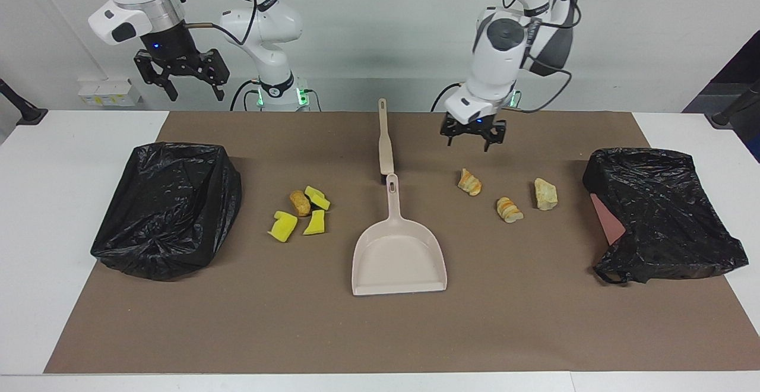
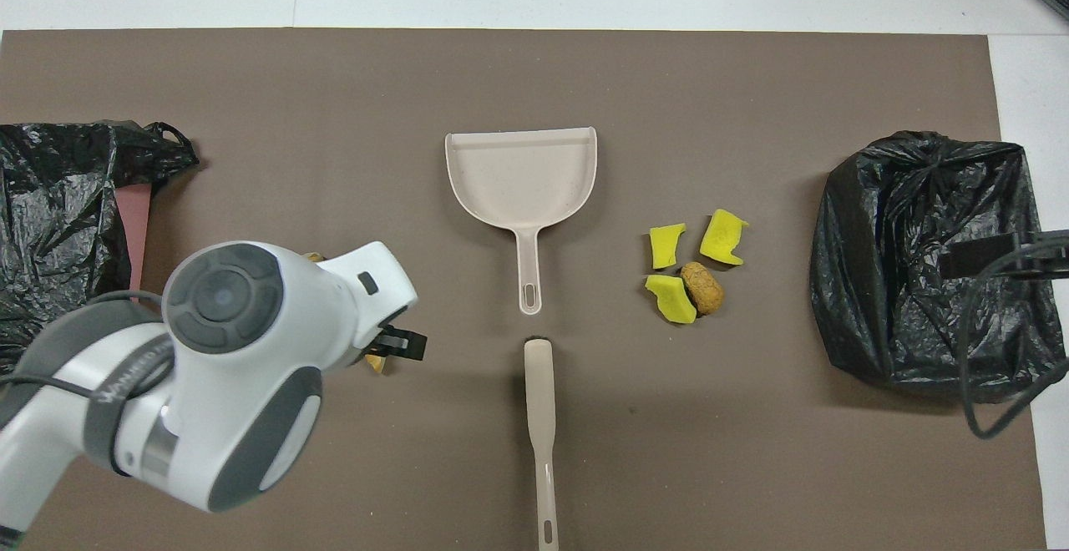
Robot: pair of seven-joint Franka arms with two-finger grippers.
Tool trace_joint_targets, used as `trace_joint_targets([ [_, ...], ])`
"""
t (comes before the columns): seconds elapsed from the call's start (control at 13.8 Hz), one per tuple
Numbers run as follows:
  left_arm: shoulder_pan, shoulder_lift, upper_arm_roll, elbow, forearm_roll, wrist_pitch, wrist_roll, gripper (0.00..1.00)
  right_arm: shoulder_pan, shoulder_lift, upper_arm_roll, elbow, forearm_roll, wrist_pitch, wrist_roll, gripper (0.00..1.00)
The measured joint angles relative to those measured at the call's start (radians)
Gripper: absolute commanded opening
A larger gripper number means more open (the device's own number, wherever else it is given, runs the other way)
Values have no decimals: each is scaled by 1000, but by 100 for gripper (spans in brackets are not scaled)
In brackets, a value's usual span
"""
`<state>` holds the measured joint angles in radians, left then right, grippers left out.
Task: Sweep and dump trash in bin
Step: 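Grasp the beige brush handle with the left gripper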
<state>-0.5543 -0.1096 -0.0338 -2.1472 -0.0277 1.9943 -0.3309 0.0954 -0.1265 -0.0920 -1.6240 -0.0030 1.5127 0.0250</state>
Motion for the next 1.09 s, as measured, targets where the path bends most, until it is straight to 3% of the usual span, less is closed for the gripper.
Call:
trace_joint_targets([
  [0.43,-286,21,-3,-145,-11,211,-272,100,0,0,0,0,0,0,0,100],
  [0.87,-429,135,-3,-155,-13,343,-456,100,0,0,0,-1,0,0,-1,100],
  [1.09,-453,141,-3,-155,-13,344,-481,67,0,0,-1,-1,0,0,-1,100],
])
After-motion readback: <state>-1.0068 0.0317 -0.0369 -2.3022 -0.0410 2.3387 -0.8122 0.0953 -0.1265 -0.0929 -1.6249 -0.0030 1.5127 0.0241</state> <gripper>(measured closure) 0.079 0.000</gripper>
